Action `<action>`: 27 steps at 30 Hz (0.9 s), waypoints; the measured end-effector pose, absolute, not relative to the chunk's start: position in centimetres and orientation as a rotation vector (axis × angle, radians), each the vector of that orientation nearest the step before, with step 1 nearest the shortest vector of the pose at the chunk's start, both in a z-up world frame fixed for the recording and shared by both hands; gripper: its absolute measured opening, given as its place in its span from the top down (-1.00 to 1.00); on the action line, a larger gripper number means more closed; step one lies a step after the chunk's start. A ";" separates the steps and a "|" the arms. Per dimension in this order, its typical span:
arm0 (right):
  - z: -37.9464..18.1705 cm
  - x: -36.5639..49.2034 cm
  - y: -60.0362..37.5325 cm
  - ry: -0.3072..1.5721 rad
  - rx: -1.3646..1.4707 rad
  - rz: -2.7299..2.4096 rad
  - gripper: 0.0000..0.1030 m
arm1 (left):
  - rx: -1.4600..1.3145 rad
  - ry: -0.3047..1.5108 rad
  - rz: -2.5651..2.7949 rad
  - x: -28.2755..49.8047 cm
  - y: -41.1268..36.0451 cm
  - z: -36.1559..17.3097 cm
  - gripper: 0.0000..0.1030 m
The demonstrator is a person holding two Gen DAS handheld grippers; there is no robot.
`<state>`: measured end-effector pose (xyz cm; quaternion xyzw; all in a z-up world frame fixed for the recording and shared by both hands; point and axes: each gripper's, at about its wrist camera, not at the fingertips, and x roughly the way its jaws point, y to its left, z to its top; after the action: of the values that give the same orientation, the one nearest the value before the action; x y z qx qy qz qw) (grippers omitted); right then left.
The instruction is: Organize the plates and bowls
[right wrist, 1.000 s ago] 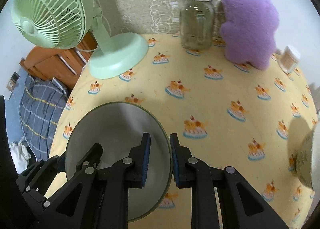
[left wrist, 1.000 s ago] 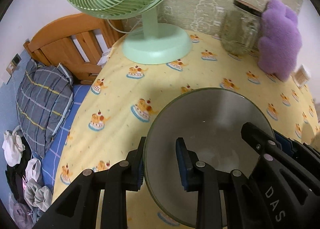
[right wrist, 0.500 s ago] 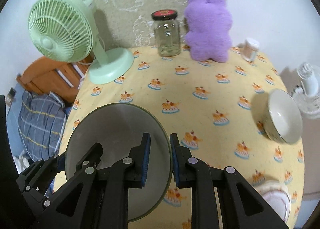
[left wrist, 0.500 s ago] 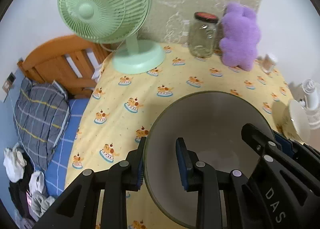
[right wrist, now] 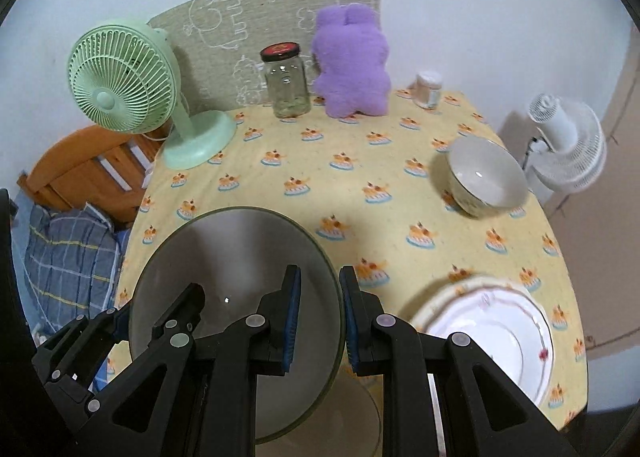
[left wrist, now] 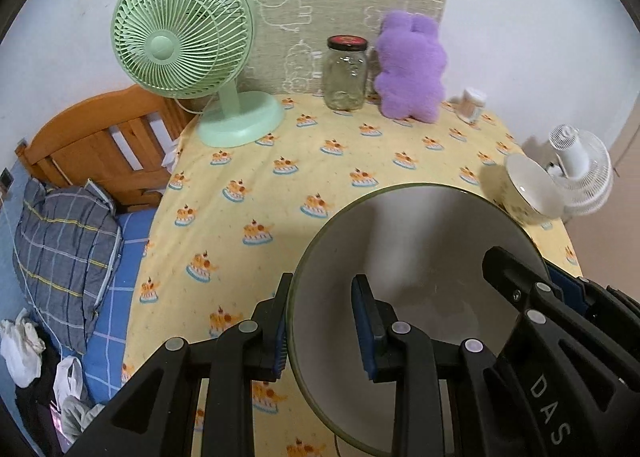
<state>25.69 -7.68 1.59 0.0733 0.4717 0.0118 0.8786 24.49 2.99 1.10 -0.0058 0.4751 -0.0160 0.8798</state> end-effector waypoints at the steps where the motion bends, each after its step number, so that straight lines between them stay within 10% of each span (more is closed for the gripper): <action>1: 1.6 25.1 -7.8 0.982 0.154 0.018 0.55 | -0.010 0.990 -0.038 24.1 2.9 1.1 0.48; 27: -3.7 17.4 -9.0 1.087 0.200 -0.105 0.55 | 0.047 1.085 -0.154 18.3 1.2 -4.2 0.48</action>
<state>17.39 -9.05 -3.66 0.0950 0.5160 -0.0498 0.8499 18.33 1.21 -4.18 0.0225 0.5158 -0.0731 0.8533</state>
